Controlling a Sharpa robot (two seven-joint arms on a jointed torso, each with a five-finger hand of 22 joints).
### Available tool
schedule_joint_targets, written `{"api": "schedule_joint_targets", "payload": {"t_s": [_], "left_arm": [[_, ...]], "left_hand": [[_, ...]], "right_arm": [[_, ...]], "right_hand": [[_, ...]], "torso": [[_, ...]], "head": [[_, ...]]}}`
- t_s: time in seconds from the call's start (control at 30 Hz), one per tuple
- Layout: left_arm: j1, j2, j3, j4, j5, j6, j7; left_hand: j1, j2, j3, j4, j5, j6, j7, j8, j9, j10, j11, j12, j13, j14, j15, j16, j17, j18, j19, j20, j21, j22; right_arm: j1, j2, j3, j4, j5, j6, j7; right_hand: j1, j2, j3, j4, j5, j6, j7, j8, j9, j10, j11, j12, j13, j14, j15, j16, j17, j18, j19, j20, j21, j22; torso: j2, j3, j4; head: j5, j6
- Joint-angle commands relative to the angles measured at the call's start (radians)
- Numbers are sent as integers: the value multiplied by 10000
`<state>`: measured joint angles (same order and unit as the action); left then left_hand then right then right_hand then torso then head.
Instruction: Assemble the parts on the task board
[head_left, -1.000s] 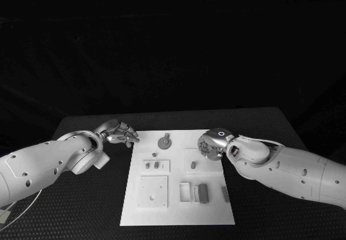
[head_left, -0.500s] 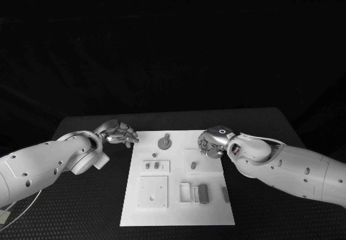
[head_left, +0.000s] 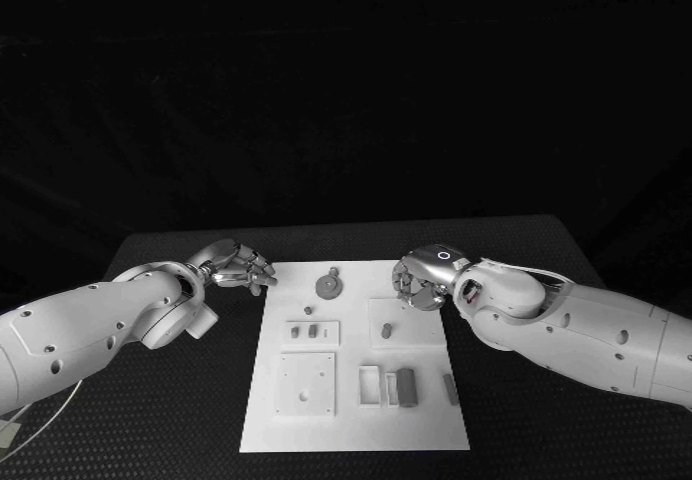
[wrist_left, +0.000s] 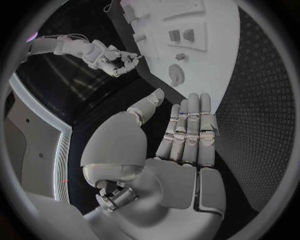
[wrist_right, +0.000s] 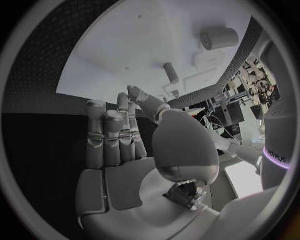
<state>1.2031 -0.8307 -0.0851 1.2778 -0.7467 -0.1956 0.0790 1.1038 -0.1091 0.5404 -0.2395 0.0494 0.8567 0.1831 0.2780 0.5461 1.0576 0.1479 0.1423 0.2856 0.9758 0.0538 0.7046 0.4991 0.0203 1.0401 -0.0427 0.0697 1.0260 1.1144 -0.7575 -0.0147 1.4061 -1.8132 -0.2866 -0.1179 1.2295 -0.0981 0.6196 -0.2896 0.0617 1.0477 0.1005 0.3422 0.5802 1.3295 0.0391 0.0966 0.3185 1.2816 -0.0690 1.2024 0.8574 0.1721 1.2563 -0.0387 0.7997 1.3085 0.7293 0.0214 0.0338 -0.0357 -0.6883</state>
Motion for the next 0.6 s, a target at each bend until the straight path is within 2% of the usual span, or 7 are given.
{"api": "schedule_joint_targets", "payload": {"t_s": [0.03,0.23,0.5,0.6], "left_arm": [[8,21,7,7,-32,107,47],[10,6,7,16,-32,76,32],[11,32,8,19,-32,70,27],[11,49,8,-18,-32,47,34]], "left_hand": [[-55,53,-14,53,24,-49,-14,2,-10,-81,7,-29,-14,97,2,-52,14,150,84,-8,21,-12],[-58,46,-19,54,24,-54,-12,0,-11,-86,9,-29,-18,99,2,-59,24,149,85,-9,20,-14],[-56,37,-24,53,25,-64,-8,-4,-14,-95,11,-32,-24,101,2,-69,38,148,85,-10,18,-17],[-55,39,-24,54,25,-63,-8,-3,-14,-95,11,-31,-25,102,2,-71,41,148,86,-11,18,-17]], "right_arm": [[14,36,8,198,100,198,38],[27,205,8,544,261,231,107],[87,638,7,941,555,623,106],[88,771,7,1123,579,701,96]], "right_hand": [[52,32,74,-11,16,96,-6,58,8,64,-16,25,12,-46,-50,15,10,897,-18,-45,48,204],[50,44,81,-11,18,91,-4,54,12,61,-15,19,12,-47,-50,11,12,897,-21,-47,47,203],[44,56,87,-11,17,82,-1,47,18,55,-11,10,10,-52,-47,4,13,897,-28,-48,43,201],[32,67,89,-11,16,72,4,40,23,48,-8,1,8,-56,-43,-2,14,897,-34,-50,39,199]], "torso": [[0,-3,-5],[9,-5,15],[4,-25,32],[6,-20,37]], "head": [[17,15],[74,30],[149,15],[178,35]]}}
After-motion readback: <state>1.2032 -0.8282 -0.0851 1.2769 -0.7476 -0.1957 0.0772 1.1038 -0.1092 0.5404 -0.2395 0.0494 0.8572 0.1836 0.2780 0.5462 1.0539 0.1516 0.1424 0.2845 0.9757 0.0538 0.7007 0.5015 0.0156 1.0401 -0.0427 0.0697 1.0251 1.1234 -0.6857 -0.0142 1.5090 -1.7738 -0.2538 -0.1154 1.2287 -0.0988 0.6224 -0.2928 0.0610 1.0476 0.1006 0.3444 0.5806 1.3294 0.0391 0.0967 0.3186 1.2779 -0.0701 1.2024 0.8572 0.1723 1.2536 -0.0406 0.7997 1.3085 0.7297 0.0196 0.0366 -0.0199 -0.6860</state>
